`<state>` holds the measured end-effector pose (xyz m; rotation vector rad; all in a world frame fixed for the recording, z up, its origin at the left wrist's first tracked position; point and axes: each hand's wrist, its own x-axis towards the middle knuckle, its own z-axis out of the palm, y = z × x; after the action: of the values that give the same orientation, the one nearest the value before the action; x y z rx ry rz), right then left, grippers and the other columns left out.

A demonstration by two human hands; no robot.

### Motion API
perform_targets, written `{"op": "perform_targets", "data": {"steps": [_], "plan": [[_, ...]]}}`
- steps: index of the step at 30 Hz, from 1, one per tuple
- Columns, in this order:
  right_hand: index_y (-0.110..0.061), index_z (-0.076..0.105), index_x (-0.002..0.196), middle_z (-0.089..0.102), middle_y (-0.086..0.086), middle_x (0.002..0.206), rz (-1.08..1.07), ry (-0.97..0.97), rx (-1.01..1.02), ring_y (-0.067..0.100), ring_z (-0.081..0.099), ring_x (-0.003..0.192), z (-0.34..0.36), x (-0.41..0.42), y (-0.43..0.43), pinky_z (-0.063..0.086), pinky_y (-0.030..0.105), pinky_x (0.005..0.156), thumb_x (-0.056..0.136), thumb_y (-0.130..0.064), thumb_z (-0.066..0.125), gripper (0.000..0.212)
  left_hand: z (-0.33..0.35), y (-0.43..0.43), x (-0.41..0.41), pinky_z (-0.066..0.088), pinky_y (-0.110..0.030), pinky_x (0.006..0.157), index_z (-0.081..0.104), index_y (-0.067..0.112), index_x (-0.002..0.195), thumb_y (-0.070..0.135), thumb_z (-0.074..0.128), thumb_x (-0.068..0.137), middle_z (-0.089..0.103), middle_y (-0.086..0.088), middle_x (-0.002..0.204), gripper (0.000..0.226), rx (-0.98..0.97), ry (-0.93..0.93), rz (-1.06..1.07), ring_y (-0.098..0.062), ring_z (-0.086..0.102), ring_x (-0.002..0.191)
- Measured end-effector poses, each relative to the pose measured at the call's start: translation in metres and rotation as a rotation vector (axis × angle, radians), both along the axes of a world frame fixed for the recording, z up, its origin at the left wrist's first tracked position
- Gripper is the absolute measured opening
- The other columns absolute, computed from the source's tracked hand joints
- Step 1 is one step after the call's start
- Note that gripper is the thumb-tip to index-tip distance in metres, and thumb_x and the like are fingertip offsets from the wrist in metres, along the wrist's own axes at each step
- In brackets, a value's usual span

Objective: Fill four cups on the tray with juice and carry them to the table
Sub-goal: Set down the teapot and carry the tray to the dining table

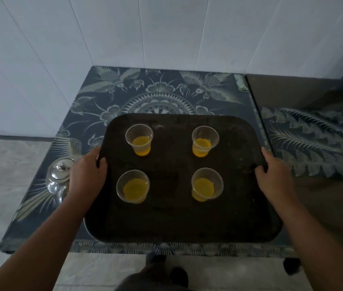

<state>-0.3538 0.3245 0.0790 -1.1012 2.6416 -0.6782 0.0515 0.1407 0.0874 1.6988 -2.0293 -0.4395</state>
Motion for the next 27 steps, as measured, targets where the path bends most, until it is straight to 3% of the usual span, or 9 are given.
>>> {"op": "perform_targets", "data": {"steps": [4, 7, 12, 17, 20, 24, 27], "plan": [[-0.021, 0.035, 0.156, 0.056, 0.015, 0.139, 0.018, -0.012, -0.049, 0.034, 0.057, 0.118, 0.02, 0.003, 0.005, 0.051, 0.048, 0.096, 0.096, -0.017, 0.054, 0.063, 0.022, 0.005, 0.007, 0.043, -0.037, 0.07, 0.07, 0.013, 0.128, 0.007, 0.059, 0.096, 0.072, -0.017, 0.082, 0.034, -0.013, 0.024, -0.007, -0.031, 0.061, 0.072], [-0.019, 0.038, 0.154, 0.056, 0.014, 0.139, 0.025, 0.003, -0.064, 0.032, 0.056, 0.122, 0.032, 0.005, 0.011, 0.049, 0.044, 0.097, 0.095, -0.017, 0.056, 0.062, 0.037, 0.013, 0.008, 0.041, -0.038, 0.072, 0.07, 0.012, 0.13, 0.007, 0.059, 0.095, 0.075, -0.024, 0.093, 0.037, -0.016, 0.026, -0.002, -0.044, 0.068, 0.088], [-0.017, 0.04, 0.154, 0.056, 0.014, 0.139, 0.008, -0.004, -0.052, 0.032, 0.053, 0.125, 0.044, 0.011, 0.024, 0.045, 0.044, 0.099, 0.096, -0.016, 0.057, 0.061, 0.053, 0.027, 0.006, 0.041, -0.041, 0.075, 0.063, 0.018, 0.142, 0.009, 0.057, 0.097, 0.075, -0.025, 0.109, 0.047, 0.029, -0.018, 0.031, -0.046, 0.066, 0.104], [-0.014, 0.04, 0.153, 0.055, 0.016, 0.14, -0.004, -0.018, -0.063, 0.033, 0.054, 0.124, 0.049, 0.015, 0.035, 0.045, 0.044, 0.098, 0.095, -0.014, 0.057, 0.06, 0.056, 0.032, 0.005, 0.04, -0.037, 0.068, 0.069, 0.019, 0.132, 0.01, 0.057, 0.096, 0.072, -0.017, 0.087, 0.04, 0.036, -0.012, 0.023, -0.033, 0.058, 0.077], [-0.013, 0.039, 0.154, 0.055, 0.015, 0.141, -0.008, -0.025, -0.056, 0.033, 0.056, 0.12, 0.055, 0.017, 0.04, 0.045, 0.038, 0.09, 0.097, -0.013, 0.055, 0.059, 0.056, 0.035, 0.006, 0.042, -0.037, 0.069, 0.068, 0.02, 0.135, 0.011, 0.058, 0.096, 0.071, -0.013, 0.081, 0.041, 0.043, -0.019, 0.014, -0.033, 0.062, 0.077], [-0.014, 0.04, 0.153, 0.056, 0.015, 0.142, -0.016, -0.033, -0.068, 0.032, 0.057, 0.121, 0.058, 0.018, 0.048, 0.046, 0.04, 0.096, 0.096, -0.013, 0.056, 0.06, 0.06, 0.043, 0.004, 0.039, -0.035, 0.068, 0.069, 0.022, 0.133, 0.009, 0.058, 0.096, 0.066, -0.005, 0.077, 0.041, 0.037, 0.002, -0.017, -0.019, 0.053, 0.067], [-0.015, 0.039, 0.154, 0.057, 0.014, 0.141, -0.014, -0.046, -0.063, 0.031, 0.058, 0.119, 0.058, 0.018, 0.053, 0.046, 0.037, 0.091, 0.096, -0.014, 0.056, 0.06, 0.062, 0.049, 0.003, 0.038, -0.034, 0.066, 0.068, 0.021, 0.134, 0.007, 0.058, 0.096, 0.062, -0.001, 0.071, 0.042, 0.042, 0.027, -0.016, -0.008, 0.049, 0.06]]}}
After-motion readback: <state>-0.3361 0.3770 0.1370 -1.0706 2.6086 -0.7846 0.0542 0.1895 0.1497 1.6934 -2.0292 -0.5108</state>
